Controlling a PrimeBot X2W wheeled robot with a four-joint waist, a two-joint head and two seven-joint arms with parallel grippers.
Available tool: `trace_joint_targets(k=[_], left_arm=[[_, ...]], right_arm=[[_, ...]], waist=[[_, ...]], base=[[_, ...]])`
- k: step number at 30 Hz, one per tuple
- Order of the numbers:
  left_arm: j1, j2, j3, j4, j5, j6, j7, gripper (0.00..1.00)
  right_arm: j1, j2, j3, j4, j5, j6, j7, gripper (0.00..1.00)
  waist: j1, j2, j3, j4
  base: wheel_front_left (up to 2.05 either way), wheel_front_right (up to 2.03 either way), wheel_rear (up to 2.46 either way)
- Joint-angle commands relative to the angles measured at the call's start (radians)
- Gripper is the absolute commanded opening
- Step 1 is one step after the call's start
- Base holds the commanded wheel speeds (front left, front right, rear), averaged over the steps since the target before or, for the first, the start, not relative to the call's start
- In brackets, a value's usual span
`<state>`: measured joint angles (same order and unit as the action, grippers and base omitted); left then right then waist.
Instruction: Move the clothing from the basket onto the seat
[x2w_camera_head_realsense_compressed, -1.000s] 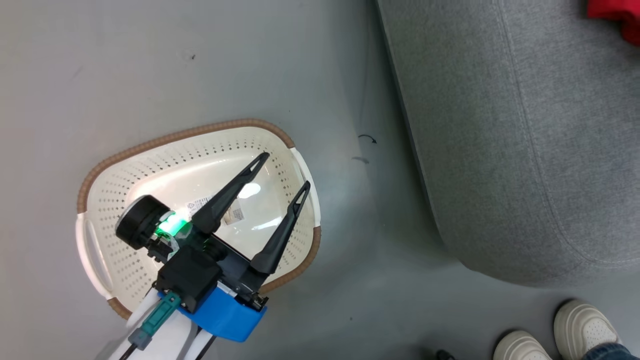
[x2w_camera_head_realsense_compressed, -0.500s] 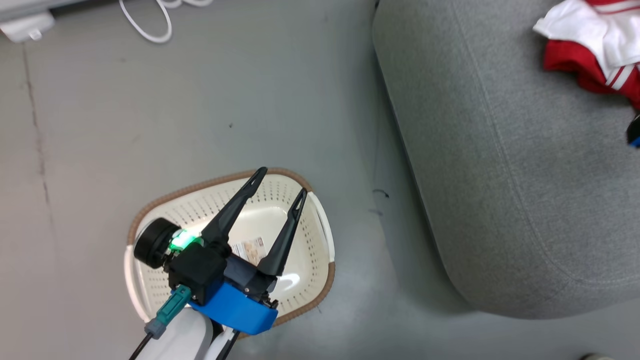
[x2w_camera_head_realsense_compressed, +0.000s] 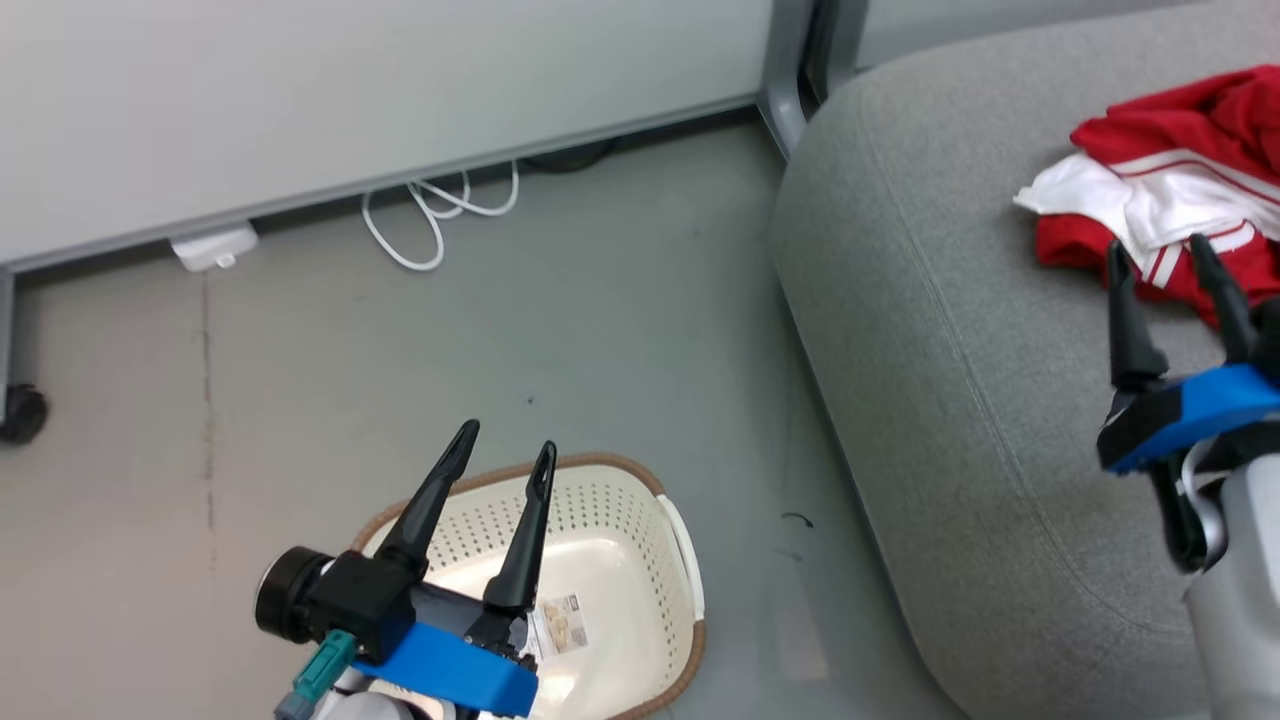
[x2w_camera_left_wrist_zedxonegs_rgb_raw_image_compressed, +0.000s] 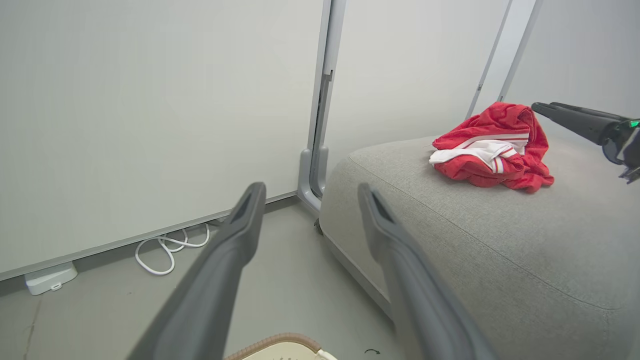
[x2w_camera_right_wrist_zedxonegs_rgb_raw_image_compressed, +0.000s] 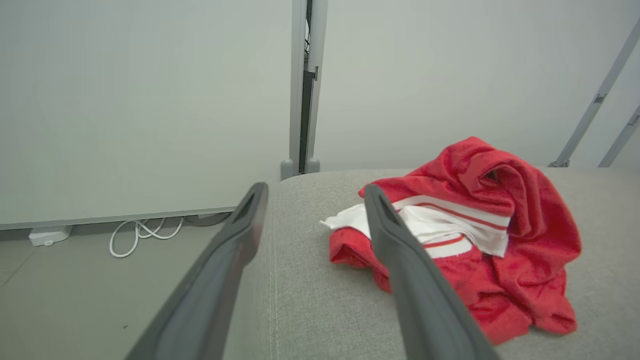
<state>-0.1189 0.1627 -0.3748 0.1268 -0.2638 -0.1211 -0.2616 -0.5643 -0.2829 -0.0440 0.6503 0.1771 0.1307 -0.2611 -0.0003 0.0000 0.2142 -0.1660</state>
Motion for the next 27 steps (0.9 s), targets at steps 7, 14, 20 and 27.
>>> trace_joint_targets(k=[7,14,20,27], left_arm=[[0.059,-0.033,0.071,0.015,0.018,-0.003,-0.005,1.0],[0.093,-0.054,0.144,0.03,0.027,-0.003,-0.004,1.0],[0.109,-0.057,0.201,0.063,0.035,-0.003,-0.004,1.0],[0.131,-0.053,0.255,0.111,0.03,-0.005,-0.004,1.0]], right_arm=[[0.184,0.073,-0.005,-0.175,-0.053,0.0,0.016,1.0],[0.347,0.143,-0.04,-0.336,-0.086,0.0,0.071,1.0],[0.436,0.182,-0.053,-0.42,-0.106,0.0,0.099,1.0],[0.504,0.213,-0.041,-0.463,-0.114,0.0,0.114,1.0]], waist=[[0.0003,0.0,-0.096,0.075],[0.0003,0.0,-0.131,0.14],[0.0003,0.0,-0.158,0.181],[0.0003,0.0,-0.197,0.215]], base=[[0.0,0.0,0.0],[0.0,0.0,0.0],[0.0,0.0,0.0],[0.0,0.0,0.0]])
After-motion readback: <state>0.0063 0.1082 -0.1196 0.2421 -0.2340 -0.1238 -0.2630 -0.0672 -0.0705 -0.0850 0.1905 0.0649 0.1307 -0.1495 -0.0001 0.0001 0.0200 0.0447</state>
